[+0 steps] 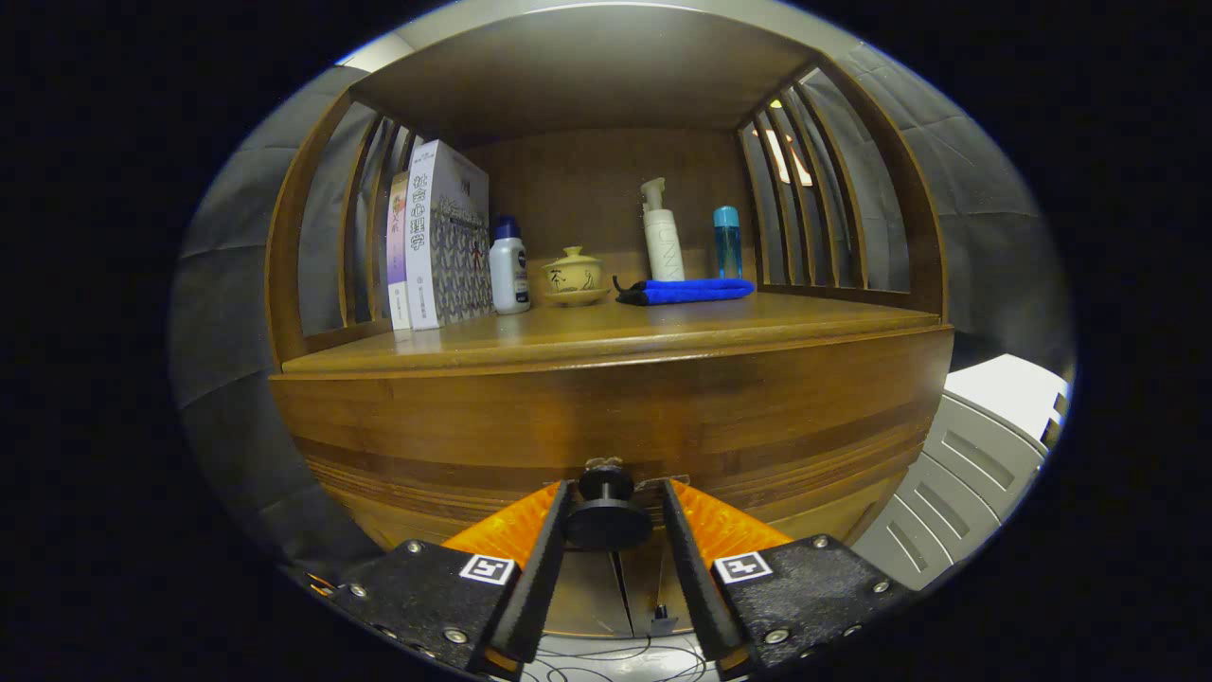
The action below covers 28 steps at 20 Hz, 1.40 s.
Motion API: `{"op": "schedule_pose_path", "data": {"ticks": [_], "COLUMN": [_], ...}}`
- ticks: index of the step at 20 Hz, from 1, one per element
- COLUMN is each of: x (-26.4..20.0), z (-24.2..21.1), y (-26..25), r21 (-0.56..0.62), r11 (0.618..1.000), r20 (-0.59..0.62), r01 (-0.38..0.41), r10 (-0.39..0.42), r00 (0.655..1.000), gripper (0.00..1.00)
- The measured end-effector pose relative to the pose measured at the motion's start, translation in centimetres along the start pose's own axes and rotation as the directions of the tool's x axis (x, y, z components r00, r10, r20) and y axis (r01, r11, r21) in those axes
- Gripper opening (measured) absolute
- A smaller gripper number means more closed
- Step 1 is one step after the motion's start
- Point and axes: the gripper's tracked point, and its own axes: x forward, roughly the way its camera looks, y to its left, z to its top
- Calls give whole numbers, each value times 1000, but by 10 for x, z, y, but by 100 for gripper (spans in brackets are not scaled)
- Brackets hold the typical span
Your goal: Pull open the drawer, take out the items inside it, and place them on the countertop above the cabinet.
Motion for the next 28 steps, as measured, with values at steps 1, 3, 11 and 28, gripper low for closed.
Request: {"op": "schedule_pose_path", "data": {"ticks": [1, 3, 11, 28], "x": [2, 2, -2, -63], "z": [-2, -1, -4, -21], "y": [1, 1, 1, -2], "r21": [-6, 2, 9, -6], "r11": [1000, 1000, 999, 996], "r20": [-5, -1, -25, -84], "r01": [5, 7, 34, 86], "r10": [-5, -7, -34, -87], "r00": [1000, 1000, 999, 993], "gripper": [55, 51, 41, 41]}}
